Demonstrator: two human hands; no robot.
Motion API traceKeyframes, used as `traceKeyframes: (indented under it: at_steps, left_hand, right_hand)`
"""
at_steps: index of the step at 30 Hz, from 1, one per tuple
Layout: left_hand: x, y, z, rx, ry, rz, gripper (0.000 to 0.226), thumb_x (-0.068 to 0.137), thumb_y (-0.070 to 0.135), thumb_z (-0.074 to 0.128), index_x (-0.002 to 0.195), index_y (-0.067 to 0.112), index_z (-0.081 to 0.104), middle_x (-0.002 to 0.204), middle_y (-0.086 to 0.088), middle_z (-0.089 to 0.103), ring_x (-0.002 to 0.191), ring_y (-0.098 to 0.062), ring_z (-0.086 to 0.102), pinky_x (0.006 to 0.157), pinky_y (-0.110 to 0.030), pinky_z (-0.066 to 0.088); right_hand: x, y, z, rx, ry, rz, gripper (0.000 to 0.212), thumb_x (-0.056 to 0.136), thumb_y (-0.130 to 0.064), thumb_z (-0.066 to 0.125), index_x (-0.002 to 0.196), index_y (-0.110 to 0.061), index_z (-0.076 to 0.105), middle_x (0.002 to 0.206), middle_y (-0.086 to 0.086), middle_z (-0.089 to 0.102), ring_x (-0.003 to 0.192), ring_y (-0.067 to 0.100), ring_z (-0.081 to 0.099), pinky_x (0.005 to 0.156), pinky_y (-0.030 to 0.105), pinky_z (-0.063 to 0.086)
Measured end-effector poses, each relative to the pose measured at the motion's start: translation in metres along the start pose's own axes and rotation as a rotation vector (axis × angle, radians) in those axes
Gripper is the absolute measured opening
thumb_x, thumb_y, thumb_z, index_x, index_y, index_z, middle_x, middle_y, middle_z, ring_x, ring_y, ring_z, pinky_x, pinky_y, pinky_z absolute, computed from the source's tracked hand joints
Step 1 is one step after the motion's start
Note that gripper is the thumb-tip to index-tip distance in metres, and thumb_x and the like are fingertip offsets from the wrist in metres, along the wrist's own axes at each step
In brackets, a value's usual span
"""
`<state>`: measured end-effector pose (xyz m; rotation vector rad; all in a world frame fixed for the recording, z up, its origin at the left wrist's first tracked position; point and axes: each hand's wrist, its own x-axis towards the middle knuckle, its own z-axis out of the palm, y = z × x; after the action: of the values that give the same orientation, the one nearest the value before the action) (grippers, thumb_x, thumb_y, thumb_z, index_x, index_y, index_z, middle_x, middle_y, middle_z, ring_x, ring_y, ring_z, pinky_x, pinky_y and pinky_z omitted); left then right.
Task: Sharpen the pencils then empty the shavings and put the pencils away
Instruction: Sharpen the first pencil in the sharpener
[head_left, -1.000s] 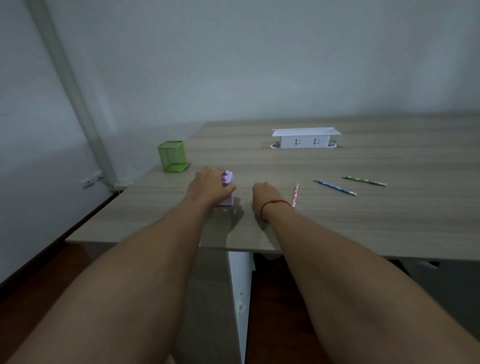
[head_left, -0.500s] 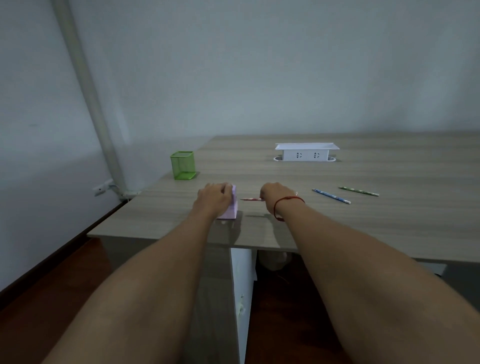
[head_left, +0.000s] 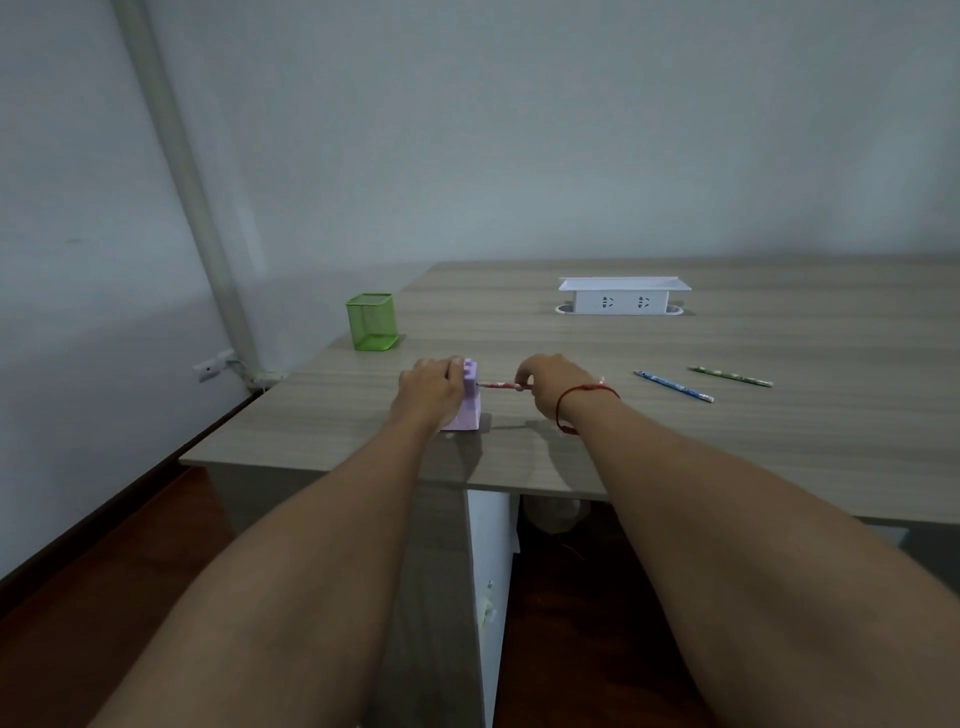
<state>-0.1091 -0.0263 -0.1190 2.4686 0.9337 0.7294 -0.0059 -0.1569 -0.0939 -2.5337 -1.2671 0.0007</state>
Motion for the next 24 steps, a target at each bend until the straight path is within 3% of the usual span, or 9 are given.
traceKeyframes:
  at_steps: [8, 12, 17, 24]
  left_hand:
    - [0.003, -0.005, 0.006, 0.0, 0.016, 0.015, 0.041, 0.1, 0.027, 0.026, 0.115, 0.02, 0.063, 0.112, -0.019, 0.064, 0.106, -0.034, 0.055, 0.092, -0.039, 0.039]
    - [0.003, -0.008, 0.008, -0.033, 0.021, -0.043, 0.04, 0.097, 0.035, 0.024, 0.116, 0.031, 0.059, 0.116, -0.016, 0.063, 0.107, -0.035, 0.054, 0.091, -0.04, 0.043]
    - [0.0, -0.008, 0.011, -0.05, 0.013, -0.075, 0.036, 0.099, 0.034, 0.023, 0.125, 0.027, 0.048, 0.128, -0.013, 0.052, 0.117, -0.033, 0.046, 0.1, -0.043, 0.035]
    - [-0.007, 0.0, 0.018, 0.018, 0.089, -0.082, 0.035, 0.101, 0.033, 0.022, 0.122, 0.025, 0.05, 0.128, -0.01, 0.049, 0.121, -0.029, 0.043, 0.1, -0.043, 0.027]
  right_hand:
    - [0.001, 0.002, 0.007, -0.007, 0.04, 0.033, 0.038, 0.092, 0.004, 0.046, 0.121, -0.013, 0.065, 0.122, 0.014, 0.063, 0.109, 0.03, 0.061, 0.097, 0.038, 0.05]
    - [0.006, -0.008, 0.012, -0.023, 0.036, 0.008, 0.04, 0.093, 0.003, 0.047, 0.124, -0.014, 0.064, 0.122, 0.014, 0.063, 0.109, 0.031, 0.061, 0.095, 0.037, 0.05]
    - [0.018, -0.011, 0.025, -0.047, 0.065, -0.006, 0.032, 0.095, -0.007, 0.053, 0.121, -0.019, 0.066, 0.118, 0.011, 0.066, 0.105, 0.03, 0.063, 0.088, 0.036, 0.049]
    - [0.03, -0.016, 0.03, -0.042, 0.068, -0.057, 0.027, 0.096, -0.008, 0.049, 0.113, -0.016, 0.068, 0.112, 0.01, 0.067, 0.099, 0.028, 0.064, 0.089, 0.038, 0.052]
